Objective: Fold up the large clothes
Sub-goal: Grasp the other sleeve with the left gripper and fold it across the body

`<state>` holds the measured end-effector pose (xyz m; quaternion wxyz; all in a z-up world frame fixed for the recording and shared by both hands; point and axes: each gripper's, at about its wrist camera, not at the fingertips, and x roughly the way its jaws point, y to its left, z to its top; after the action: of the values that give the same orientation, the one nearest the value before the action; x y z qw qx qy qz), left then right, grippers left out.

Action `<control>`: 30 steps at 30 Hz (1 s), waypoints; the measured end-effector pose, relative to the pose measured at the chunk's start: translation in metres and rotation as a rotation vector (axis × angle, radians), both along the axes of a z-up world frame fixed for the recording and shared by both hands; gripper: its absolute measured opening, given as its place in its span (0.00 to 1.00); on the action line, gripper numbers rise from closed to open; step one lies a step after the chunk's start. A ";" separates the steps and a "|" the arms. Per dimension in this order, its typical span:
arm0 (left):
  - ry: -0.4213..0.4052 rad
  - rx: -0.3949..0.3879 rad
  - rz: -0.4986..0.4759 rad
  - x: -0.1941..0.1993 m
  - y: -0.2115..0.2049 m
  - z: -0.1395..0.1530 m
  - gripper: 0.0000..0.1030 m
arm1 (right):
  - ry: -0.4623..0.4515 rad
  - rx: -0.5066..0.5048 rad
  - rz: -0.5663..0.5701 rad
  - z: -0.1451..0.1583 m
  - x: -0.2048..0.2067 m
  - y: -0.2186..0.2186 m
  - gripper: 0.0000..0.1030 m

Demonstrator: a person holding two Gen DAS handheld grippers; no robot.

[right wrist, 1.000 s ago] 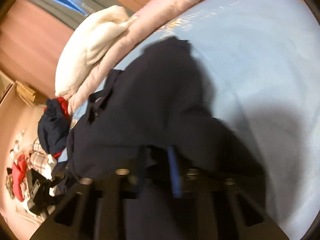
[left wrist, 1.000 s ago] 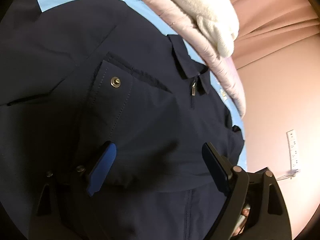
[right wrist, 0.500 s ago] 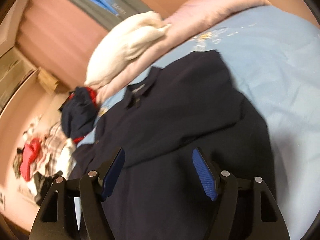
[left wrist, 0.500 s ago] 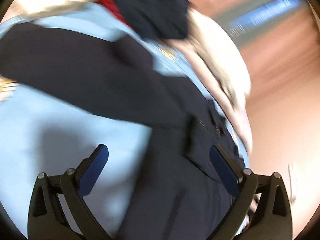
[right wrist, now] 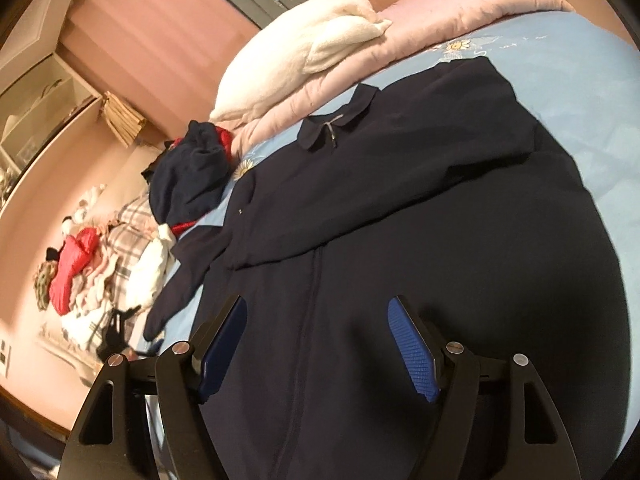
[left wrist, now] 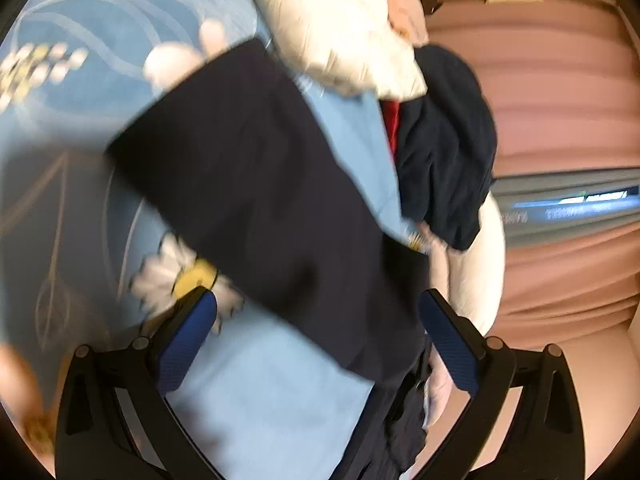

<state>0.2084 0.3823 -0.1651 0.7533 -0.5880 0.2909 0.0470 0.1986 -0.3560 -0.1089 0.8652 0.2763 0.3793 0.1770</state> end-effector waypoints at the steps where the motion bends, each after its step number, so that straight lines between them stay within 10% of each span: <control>1: -0.001 0.007 0.010 0.002 0.002 0.003 0.98 | 0.000 -0.006 -0.002 0.000 0.000 0.002 0.72; 9: 0.077 0.092 0.129 0.020 0.007 0.012 0.83 | 0.020 -0.040 0.019 -0.009 0.013 0.021 0.72; 14: 0.213 0.194 0.108 0.034 0.001 0.009 0.17 | 0.026 -0.035 0.047 -0.014 0.015 0.028 0.72; 20: 0.216 0.378 0.093 0.033 -0.013 0.043 0.05 | 0.046 -0.027 0.041 -0.021 0.006 0.026 0.72; 30: -0.069 0.826 -0.103 0.043 -0.146 0.209 0.05 | 0.012 -0.019 0.038 -0.017 -0.019 0.021 0.72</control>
<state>0.2512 0.2358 0.0437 0.9365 -0.2226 0.2511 0.1022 0.1793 -0.3350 -0.1258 0.8618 0.2621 0.3914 0.1881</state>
